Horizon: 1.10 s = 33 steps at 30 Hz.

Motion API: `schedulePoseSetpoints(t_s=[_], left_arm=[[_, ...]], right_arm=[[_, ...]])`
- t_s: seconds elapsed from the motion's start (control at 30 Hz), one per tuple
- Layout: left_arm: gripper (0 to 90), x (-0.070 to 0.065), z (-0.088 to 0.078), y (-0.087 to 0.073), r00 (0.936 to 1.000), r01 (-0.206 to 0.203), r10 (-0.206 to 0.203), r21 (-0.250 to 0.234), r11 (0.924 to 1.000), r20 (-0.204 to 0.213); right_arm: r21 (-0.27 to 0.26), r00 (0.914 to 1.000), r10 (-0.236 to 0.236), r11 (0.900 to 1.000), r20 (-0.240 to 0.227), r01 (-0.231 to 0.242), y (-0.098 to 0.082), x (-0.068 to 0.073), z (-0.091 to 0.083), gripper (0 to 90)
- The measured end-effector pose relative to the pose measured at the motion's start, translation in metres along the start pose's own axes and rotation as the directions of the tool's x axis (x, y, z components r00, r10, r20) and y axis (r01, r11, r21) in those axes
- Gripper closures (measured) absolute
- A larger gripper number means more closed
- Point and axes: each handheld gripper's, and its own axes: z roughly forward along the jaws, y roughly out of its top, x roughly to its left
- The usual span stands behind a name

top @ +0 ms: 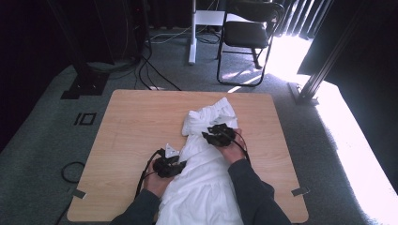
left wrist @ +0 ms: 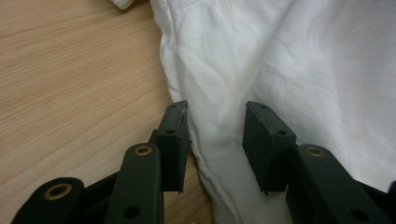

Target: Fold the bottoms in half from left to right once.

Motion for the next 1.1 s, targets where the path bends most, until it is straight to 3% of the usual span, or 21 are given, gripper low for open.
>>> schedulePoseSetpoints(t_s=[0.2, 0.23, 0.33, 0.4, 0.43, 0.47, 0.53, 0.6, 0.63, 0.67, 0.7, 0.77, 0.83, 0.87, 0.9, 0.93, 0.97, 1.03, 1.07, 1.1], left_arm=[[63.5, -0.002, 0.003, -0.003, 1.0, 0.003, -0.003, 0.0, 1.0, 0.002], [64.0, -0.002, 0.003, -0.003, 1.0, 0.002, -0.002, 0.001, 1.0, 0.004], [64.8, -0.004, 0.005, -0.003, 1.0, 0.002, -0.002, 0.003, 1.0, 0.009], [65.1, -0.005, 0.005, -0.003, 0.9999, -0.004, 0.004, 0.002, 1.0, 0.01], [65.5, -0.007, 0.006, -0.004, 0.9999, -0.002, 0.002, -0.004, 1.0, 0.013], [65.9, -0.007, 0.006, -0.004, 0.9999, -0.006, 0.006, -0.005, 1.0, 0.014], [66.1, -0.009, 0.007, -0.004, 0.9998, -0.015, 0.015, -0.006, 0.9999, 0.014], [66.2, -0.009, 0.007, -0.004, 0.9997, -0.021, 0.021, -0.003, 0.9998, 0.014], [66.2, -0.009, 0.007, -0.004, 0.9997, -0.021, 0.021, -0.003, 0.9998, 0.014], [66.4, -0.01, 0.007, -0.004, 0.9997, -0.019, 0.019, -0.008, 0.9998, 0.016], [66.5, -0.01, 0.006, -0.005, 0.9996, -0.022, 0.022, -0.008, 0.9997, 0.016], [66.8, -0.011, 0.006, -0.006, 0.9997, -0.018, 0.018, -0.02, 0.9997, 0.019], [67.0, -0.011, 0.006, -0.007, 0.9996, -0.02, 0.02, -0.022, 0.9996, 0.02], [67.0, -0.011, 0.006, -0.007, 0.9996, -0.02, 0.02, -0.022, 0.9996, 0.02], [67.0, -0.012, 0.006, -0.008, 0.9996, -0.021, 0.022, -0.023, 0.9995, 0.02], [67.1, -0.012, 0.006, -0.008, 0.9996, -0.021, 0.022, -0.024, 0.9995, 0.019], [67.0, -0.012, 0.005, -0.008, 0.9996, -0.022, 0.022, -0.023, 0.9995, 0.02], [66.9, -0.012, 0.005, -0.008, 0.9995, -0.021, 0.021, -0.022, 0.9995, 0.022], [66.9, -0.012, 0.005, -0.008, 0.9995, -0.021, 0.021, -0.022, 0.9995, 0.022], [66.7, -0.012, 0.005, -0.008, 0.9996, -0.021, 0.021, -0.021, 0.9996, 0.021]], right_arm=[[0.045, 0.9987, -0.05, 0.998, 0.014, 0.049, 0.014, 0.01, 0.034, 56.0], [0.08, 0.9972, -0.073, 0.994, 0.017, 0.071, 0.018, 0.013, 0.047, 52.3], [0.154, 0.9908, -0.127, 0.981, 0.048, 0.118, 0.019, 0.015, 0.065, 51.3], [0.205, 0.9851, -0.157, 0.969, 0.069, 0.14, 0.019, 0.015, 0.076, 59.9], [0.234, 0.9837, -0.164, 0.962, 0.074, 0.142, 0.02, 0.013, 0.08, 70.3], [0.236, 0.9859, -0.158, 0.961, 0.055, 0.141, 0.023, 0.011, 0.082, 80.9], [0.222, 0.9881, -0.141, 0.967, 0.061, 0.125, 0.03, 0.007, 0.08, 88.0], [0.183, 0.9923, -0.106, 0.979, 0.064, 0.092, 0.041, 0.0, 0.075, 88.6], [0.183, 0.9923, -0.106, 0.979, 0.064, 0.092, 0.041, 0.0, 0.075, 88.6], [0.118, 0.9954, -0.05, 0.992, 0.082, 0.04, 0.055, -0.012, 0.064, 88.7], [0.096, 0.9956, -0.029, 0.995, 0.089, 0.02, 0.059, -0.017, 0.06, 88.7], [0.046, 0.994, 0.023, 0.999, 0.107, -0.028, 0.067, -0.029, 0.049, 88.8], [0.002, 0.9866, 0.086, 0.996, 0.138, -0.087, 0.074, -0.047, 0.035, 88.8], [0.002, 0.9866, 0.086, 0.996, 0.138, -0.087, 0.074, -0.047, 0.035, 88.8], [-0.009, 0.9834, 0.106, 0.994, 0.147, -0.106, 0.074, -0.054, 0.03, 88.7], [-0.036, 0.9688, 0.174, 0.985, 0.177, -0.17, 0.072, -0.075, 0.016, 88.8], [-0.045, 0.9623, 0.205, 0.979, 0.179, -0.2, 0.07, -0.082, 0.012, 88.9], [-0.078, 0.9372, 0.302, 0.953, 0.175, -0.292, 0.06, -0.106, -0.002, 89.0], [-0.078, 0.9372, 0.302, 0.953, 0.175, -0.292, 0.06, -0.106, -0.002, 89.0], [-0.114, 0.905, 0.397, 0.917, 0.152, -0.383, 0.049, -0.126, -0.013, 89.0]])
